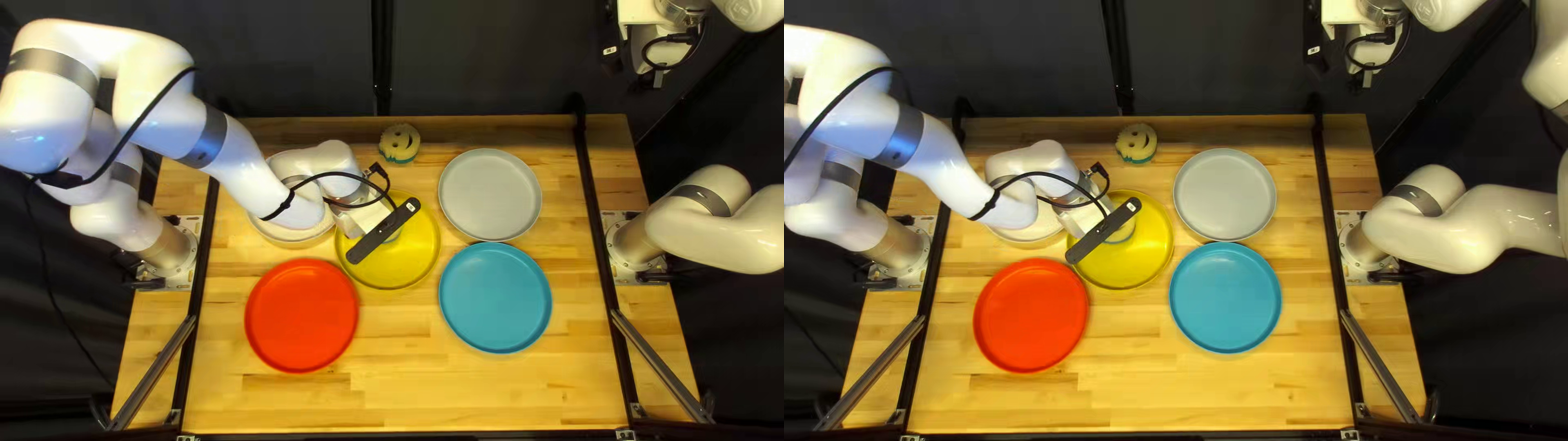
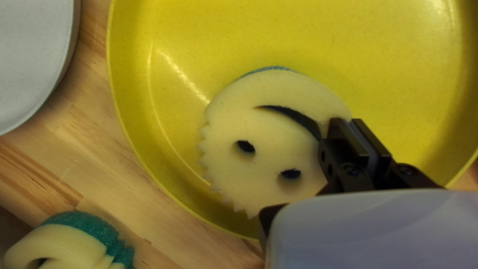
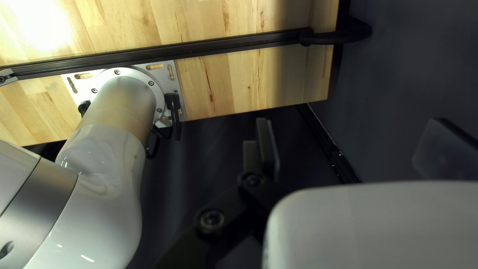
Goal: Pick up sponge and scrub the plate
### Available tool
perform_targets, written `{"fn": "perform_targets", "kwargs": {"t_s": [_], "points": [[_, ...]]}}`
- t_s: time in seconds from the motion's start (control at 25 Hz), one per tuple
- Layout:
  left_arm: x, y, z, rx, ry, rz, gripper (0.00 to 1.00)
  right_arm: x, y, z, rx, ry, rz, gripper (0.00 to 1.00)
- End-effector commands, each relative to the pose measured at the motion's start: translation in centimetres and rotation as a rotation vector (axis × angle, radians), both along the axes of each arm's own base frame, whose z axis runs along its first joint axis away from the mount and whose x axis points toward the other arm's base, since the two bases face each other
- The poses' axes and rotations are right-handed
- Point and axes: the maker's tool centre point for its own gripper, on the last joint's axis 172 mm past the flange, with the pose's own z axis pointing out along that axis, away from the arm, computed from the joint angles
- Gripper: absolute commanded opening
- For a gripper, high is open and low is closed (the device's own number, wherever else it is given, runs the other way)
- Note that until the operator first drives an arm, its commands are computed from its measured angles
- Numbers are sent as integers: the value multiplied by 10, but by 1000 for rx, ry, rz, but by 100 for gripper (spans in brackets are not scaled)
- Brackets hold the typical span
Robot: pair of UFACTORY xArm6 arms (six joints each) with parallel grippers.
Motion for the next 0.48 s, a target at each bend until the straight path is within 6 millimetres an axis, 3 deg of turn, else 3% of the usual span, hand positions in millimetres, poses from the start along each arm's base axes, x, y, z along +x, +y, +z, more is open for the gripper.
{"fn": "perform_targets", "kwargs": {"t_s": [0.04,0.36,0.48], "points": [[13,-16,2,7,-9,-22,0,0,0,0,0,0,0,100],[33,-48,6,24,-34,-66,0,0,0,0,0,0,0,100],[31,-38,4,26,-32,-68,0,0,0,0,0,0,0,100]]}}
